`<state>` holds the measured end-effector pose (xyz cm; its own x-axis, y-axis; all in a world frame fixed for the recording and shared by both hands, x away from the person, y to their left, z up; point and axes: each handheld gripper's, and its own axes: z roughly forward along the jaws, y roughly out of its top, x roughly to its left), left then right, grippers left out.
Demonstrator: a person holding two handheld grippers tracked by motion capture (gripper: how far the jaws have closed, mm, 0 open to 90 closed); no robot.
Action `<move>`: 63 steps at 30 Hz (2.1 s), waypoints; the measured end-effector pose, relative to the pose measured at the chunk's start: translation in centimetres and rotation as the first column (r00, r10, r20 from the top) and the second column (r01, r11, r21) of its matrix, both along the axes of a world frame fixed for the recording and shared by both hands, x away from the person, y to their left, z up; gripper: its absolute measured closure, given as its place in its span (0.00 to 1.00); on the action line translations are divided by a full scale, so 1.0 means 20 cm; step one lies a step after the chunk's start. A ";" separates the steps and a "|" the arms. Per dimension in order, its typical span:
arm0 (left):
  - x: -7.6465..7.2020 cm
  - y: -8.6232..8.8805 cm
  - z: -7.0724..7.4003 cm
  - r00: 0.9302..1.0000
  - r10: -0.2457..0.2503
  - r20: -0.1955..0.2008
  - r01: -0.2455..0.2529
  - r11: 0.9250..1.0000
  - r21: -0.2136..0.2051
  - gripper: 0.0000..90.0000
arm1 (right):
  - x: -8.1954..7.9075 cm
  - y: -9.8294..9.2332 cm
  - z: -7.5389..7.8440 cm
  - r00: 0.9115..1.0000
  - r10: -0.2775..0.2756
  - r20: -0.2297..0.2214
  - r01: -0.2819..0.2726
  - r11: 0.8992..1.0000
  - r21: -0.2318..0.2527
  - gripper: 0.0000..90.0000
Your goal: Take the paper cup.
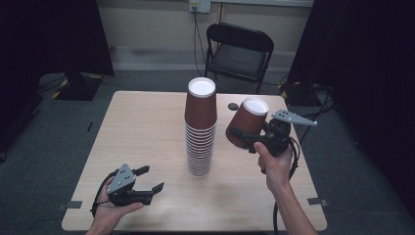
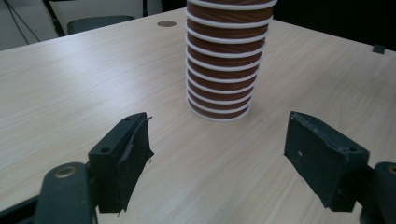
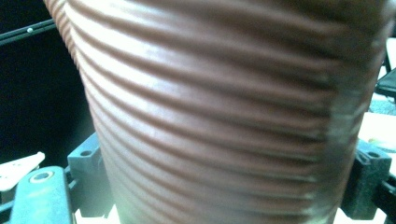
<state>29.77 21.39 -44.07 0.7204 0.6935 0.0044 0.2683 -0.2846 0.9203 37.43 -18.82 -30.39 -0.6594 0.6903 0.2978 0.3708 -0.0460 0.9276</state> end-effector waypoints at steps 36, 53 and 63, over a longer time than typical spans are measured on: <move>0.08 -0.41 0.14 0.977 -0.196 0.083 0.207 0.964 -0.165 0.28 | -0.18 0.13 -0.37 0.972 0.153 -0.176 -0.117 0.973 0.200 0.15; 0.06 -0.51 0.16 0.944 -0.188 0.270 0.257 0.934 -0.248 0.58 | -0.24 0.21 -0.37 0.941 0.265 -0.210 -0.185 0.923 0.337 0.15; 0.04 -0.55 0.15 0.908 -0.136 0.396 0.245 0.940 -0.239 0.72 | -0.25 0.25 -0.37 0.920 0.317 -0.231 -0.198 0.884 0.424 0.15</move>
<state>30.56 10.36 -41.06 0.8225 0.5552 0.1233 -0.1383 -0.0151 0.9903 32.36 -13.72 -37.71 -0.6421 0.2989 0.7060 0.6644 -0.2426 0.7070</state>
